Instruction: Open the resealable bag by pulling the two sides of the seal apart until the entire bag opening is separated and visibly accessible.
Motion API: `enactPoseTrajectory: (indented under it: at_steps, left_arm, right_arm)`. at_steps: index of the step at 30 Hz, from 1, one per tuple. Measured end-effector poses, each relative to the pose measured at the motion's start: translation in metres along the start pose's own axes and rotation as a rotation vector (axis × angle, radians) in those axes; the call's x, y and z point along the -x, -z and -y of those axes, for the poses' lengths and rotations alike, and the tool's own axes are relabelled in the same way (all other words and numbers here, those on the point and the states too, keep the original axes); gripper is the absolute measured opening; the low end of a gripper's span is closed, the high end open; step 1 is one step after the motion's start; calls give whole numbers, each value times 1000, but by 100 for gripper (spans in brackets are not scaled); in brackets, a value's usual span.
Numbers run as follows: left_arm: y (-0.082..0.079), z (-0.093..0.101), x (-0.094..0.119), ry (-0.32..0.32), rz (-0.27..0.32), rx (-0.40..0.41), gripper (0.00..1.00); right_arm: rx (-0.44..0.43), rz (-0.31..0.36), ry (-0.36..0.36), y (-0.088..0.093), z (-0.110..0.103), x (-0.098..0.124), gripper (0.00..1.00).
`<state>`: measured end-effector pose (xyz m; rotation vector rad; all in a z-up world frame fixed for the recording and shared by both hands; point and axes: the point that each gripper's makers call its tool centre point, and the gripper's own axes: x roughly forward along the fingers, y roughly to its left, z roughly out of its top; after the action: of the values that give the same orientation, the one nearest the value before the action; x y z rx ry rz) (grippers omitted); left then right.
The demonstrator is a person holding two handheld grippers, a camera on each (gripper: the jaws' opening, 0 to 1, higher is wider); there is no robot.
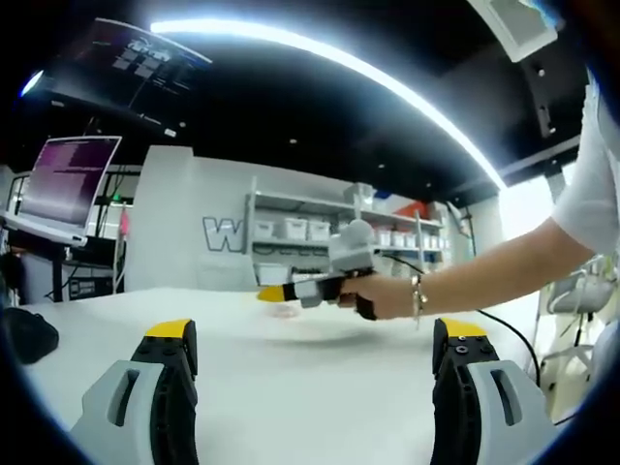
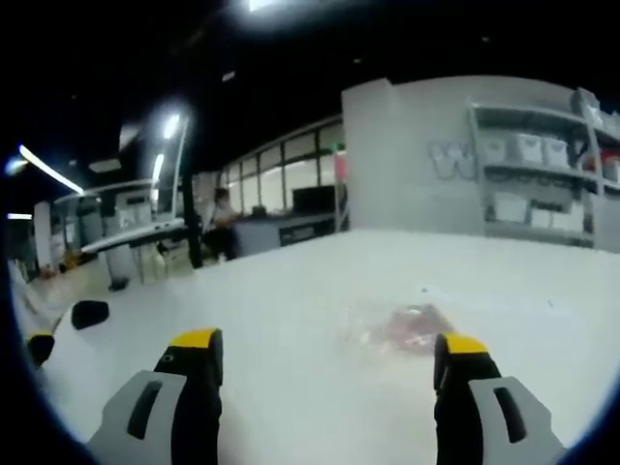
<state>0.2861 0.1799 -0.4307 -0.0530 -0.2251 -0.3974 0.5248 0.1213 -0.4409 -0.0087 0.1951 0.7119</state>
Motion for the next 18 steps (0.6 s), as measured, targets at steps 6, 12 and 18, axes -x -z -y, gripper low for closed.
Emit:
enactPoseTrajectory:
  at_steps: [6, 12, 18]
  left_arm:
    - [0, 1, 0, 0, -5, -4, 100]
    - [0, 1, 0, -1, -4, -3, 100]
    - [-1, 0, 1, -3, -4, 0, 100]
  right_arm:
    - [-9, 8, -2, -1, 0, 1, 90]
    - [-15, 15, 2, 0, 0, 4, 84]
    - [-24, 23, 7, 0, 1, 7, 84]
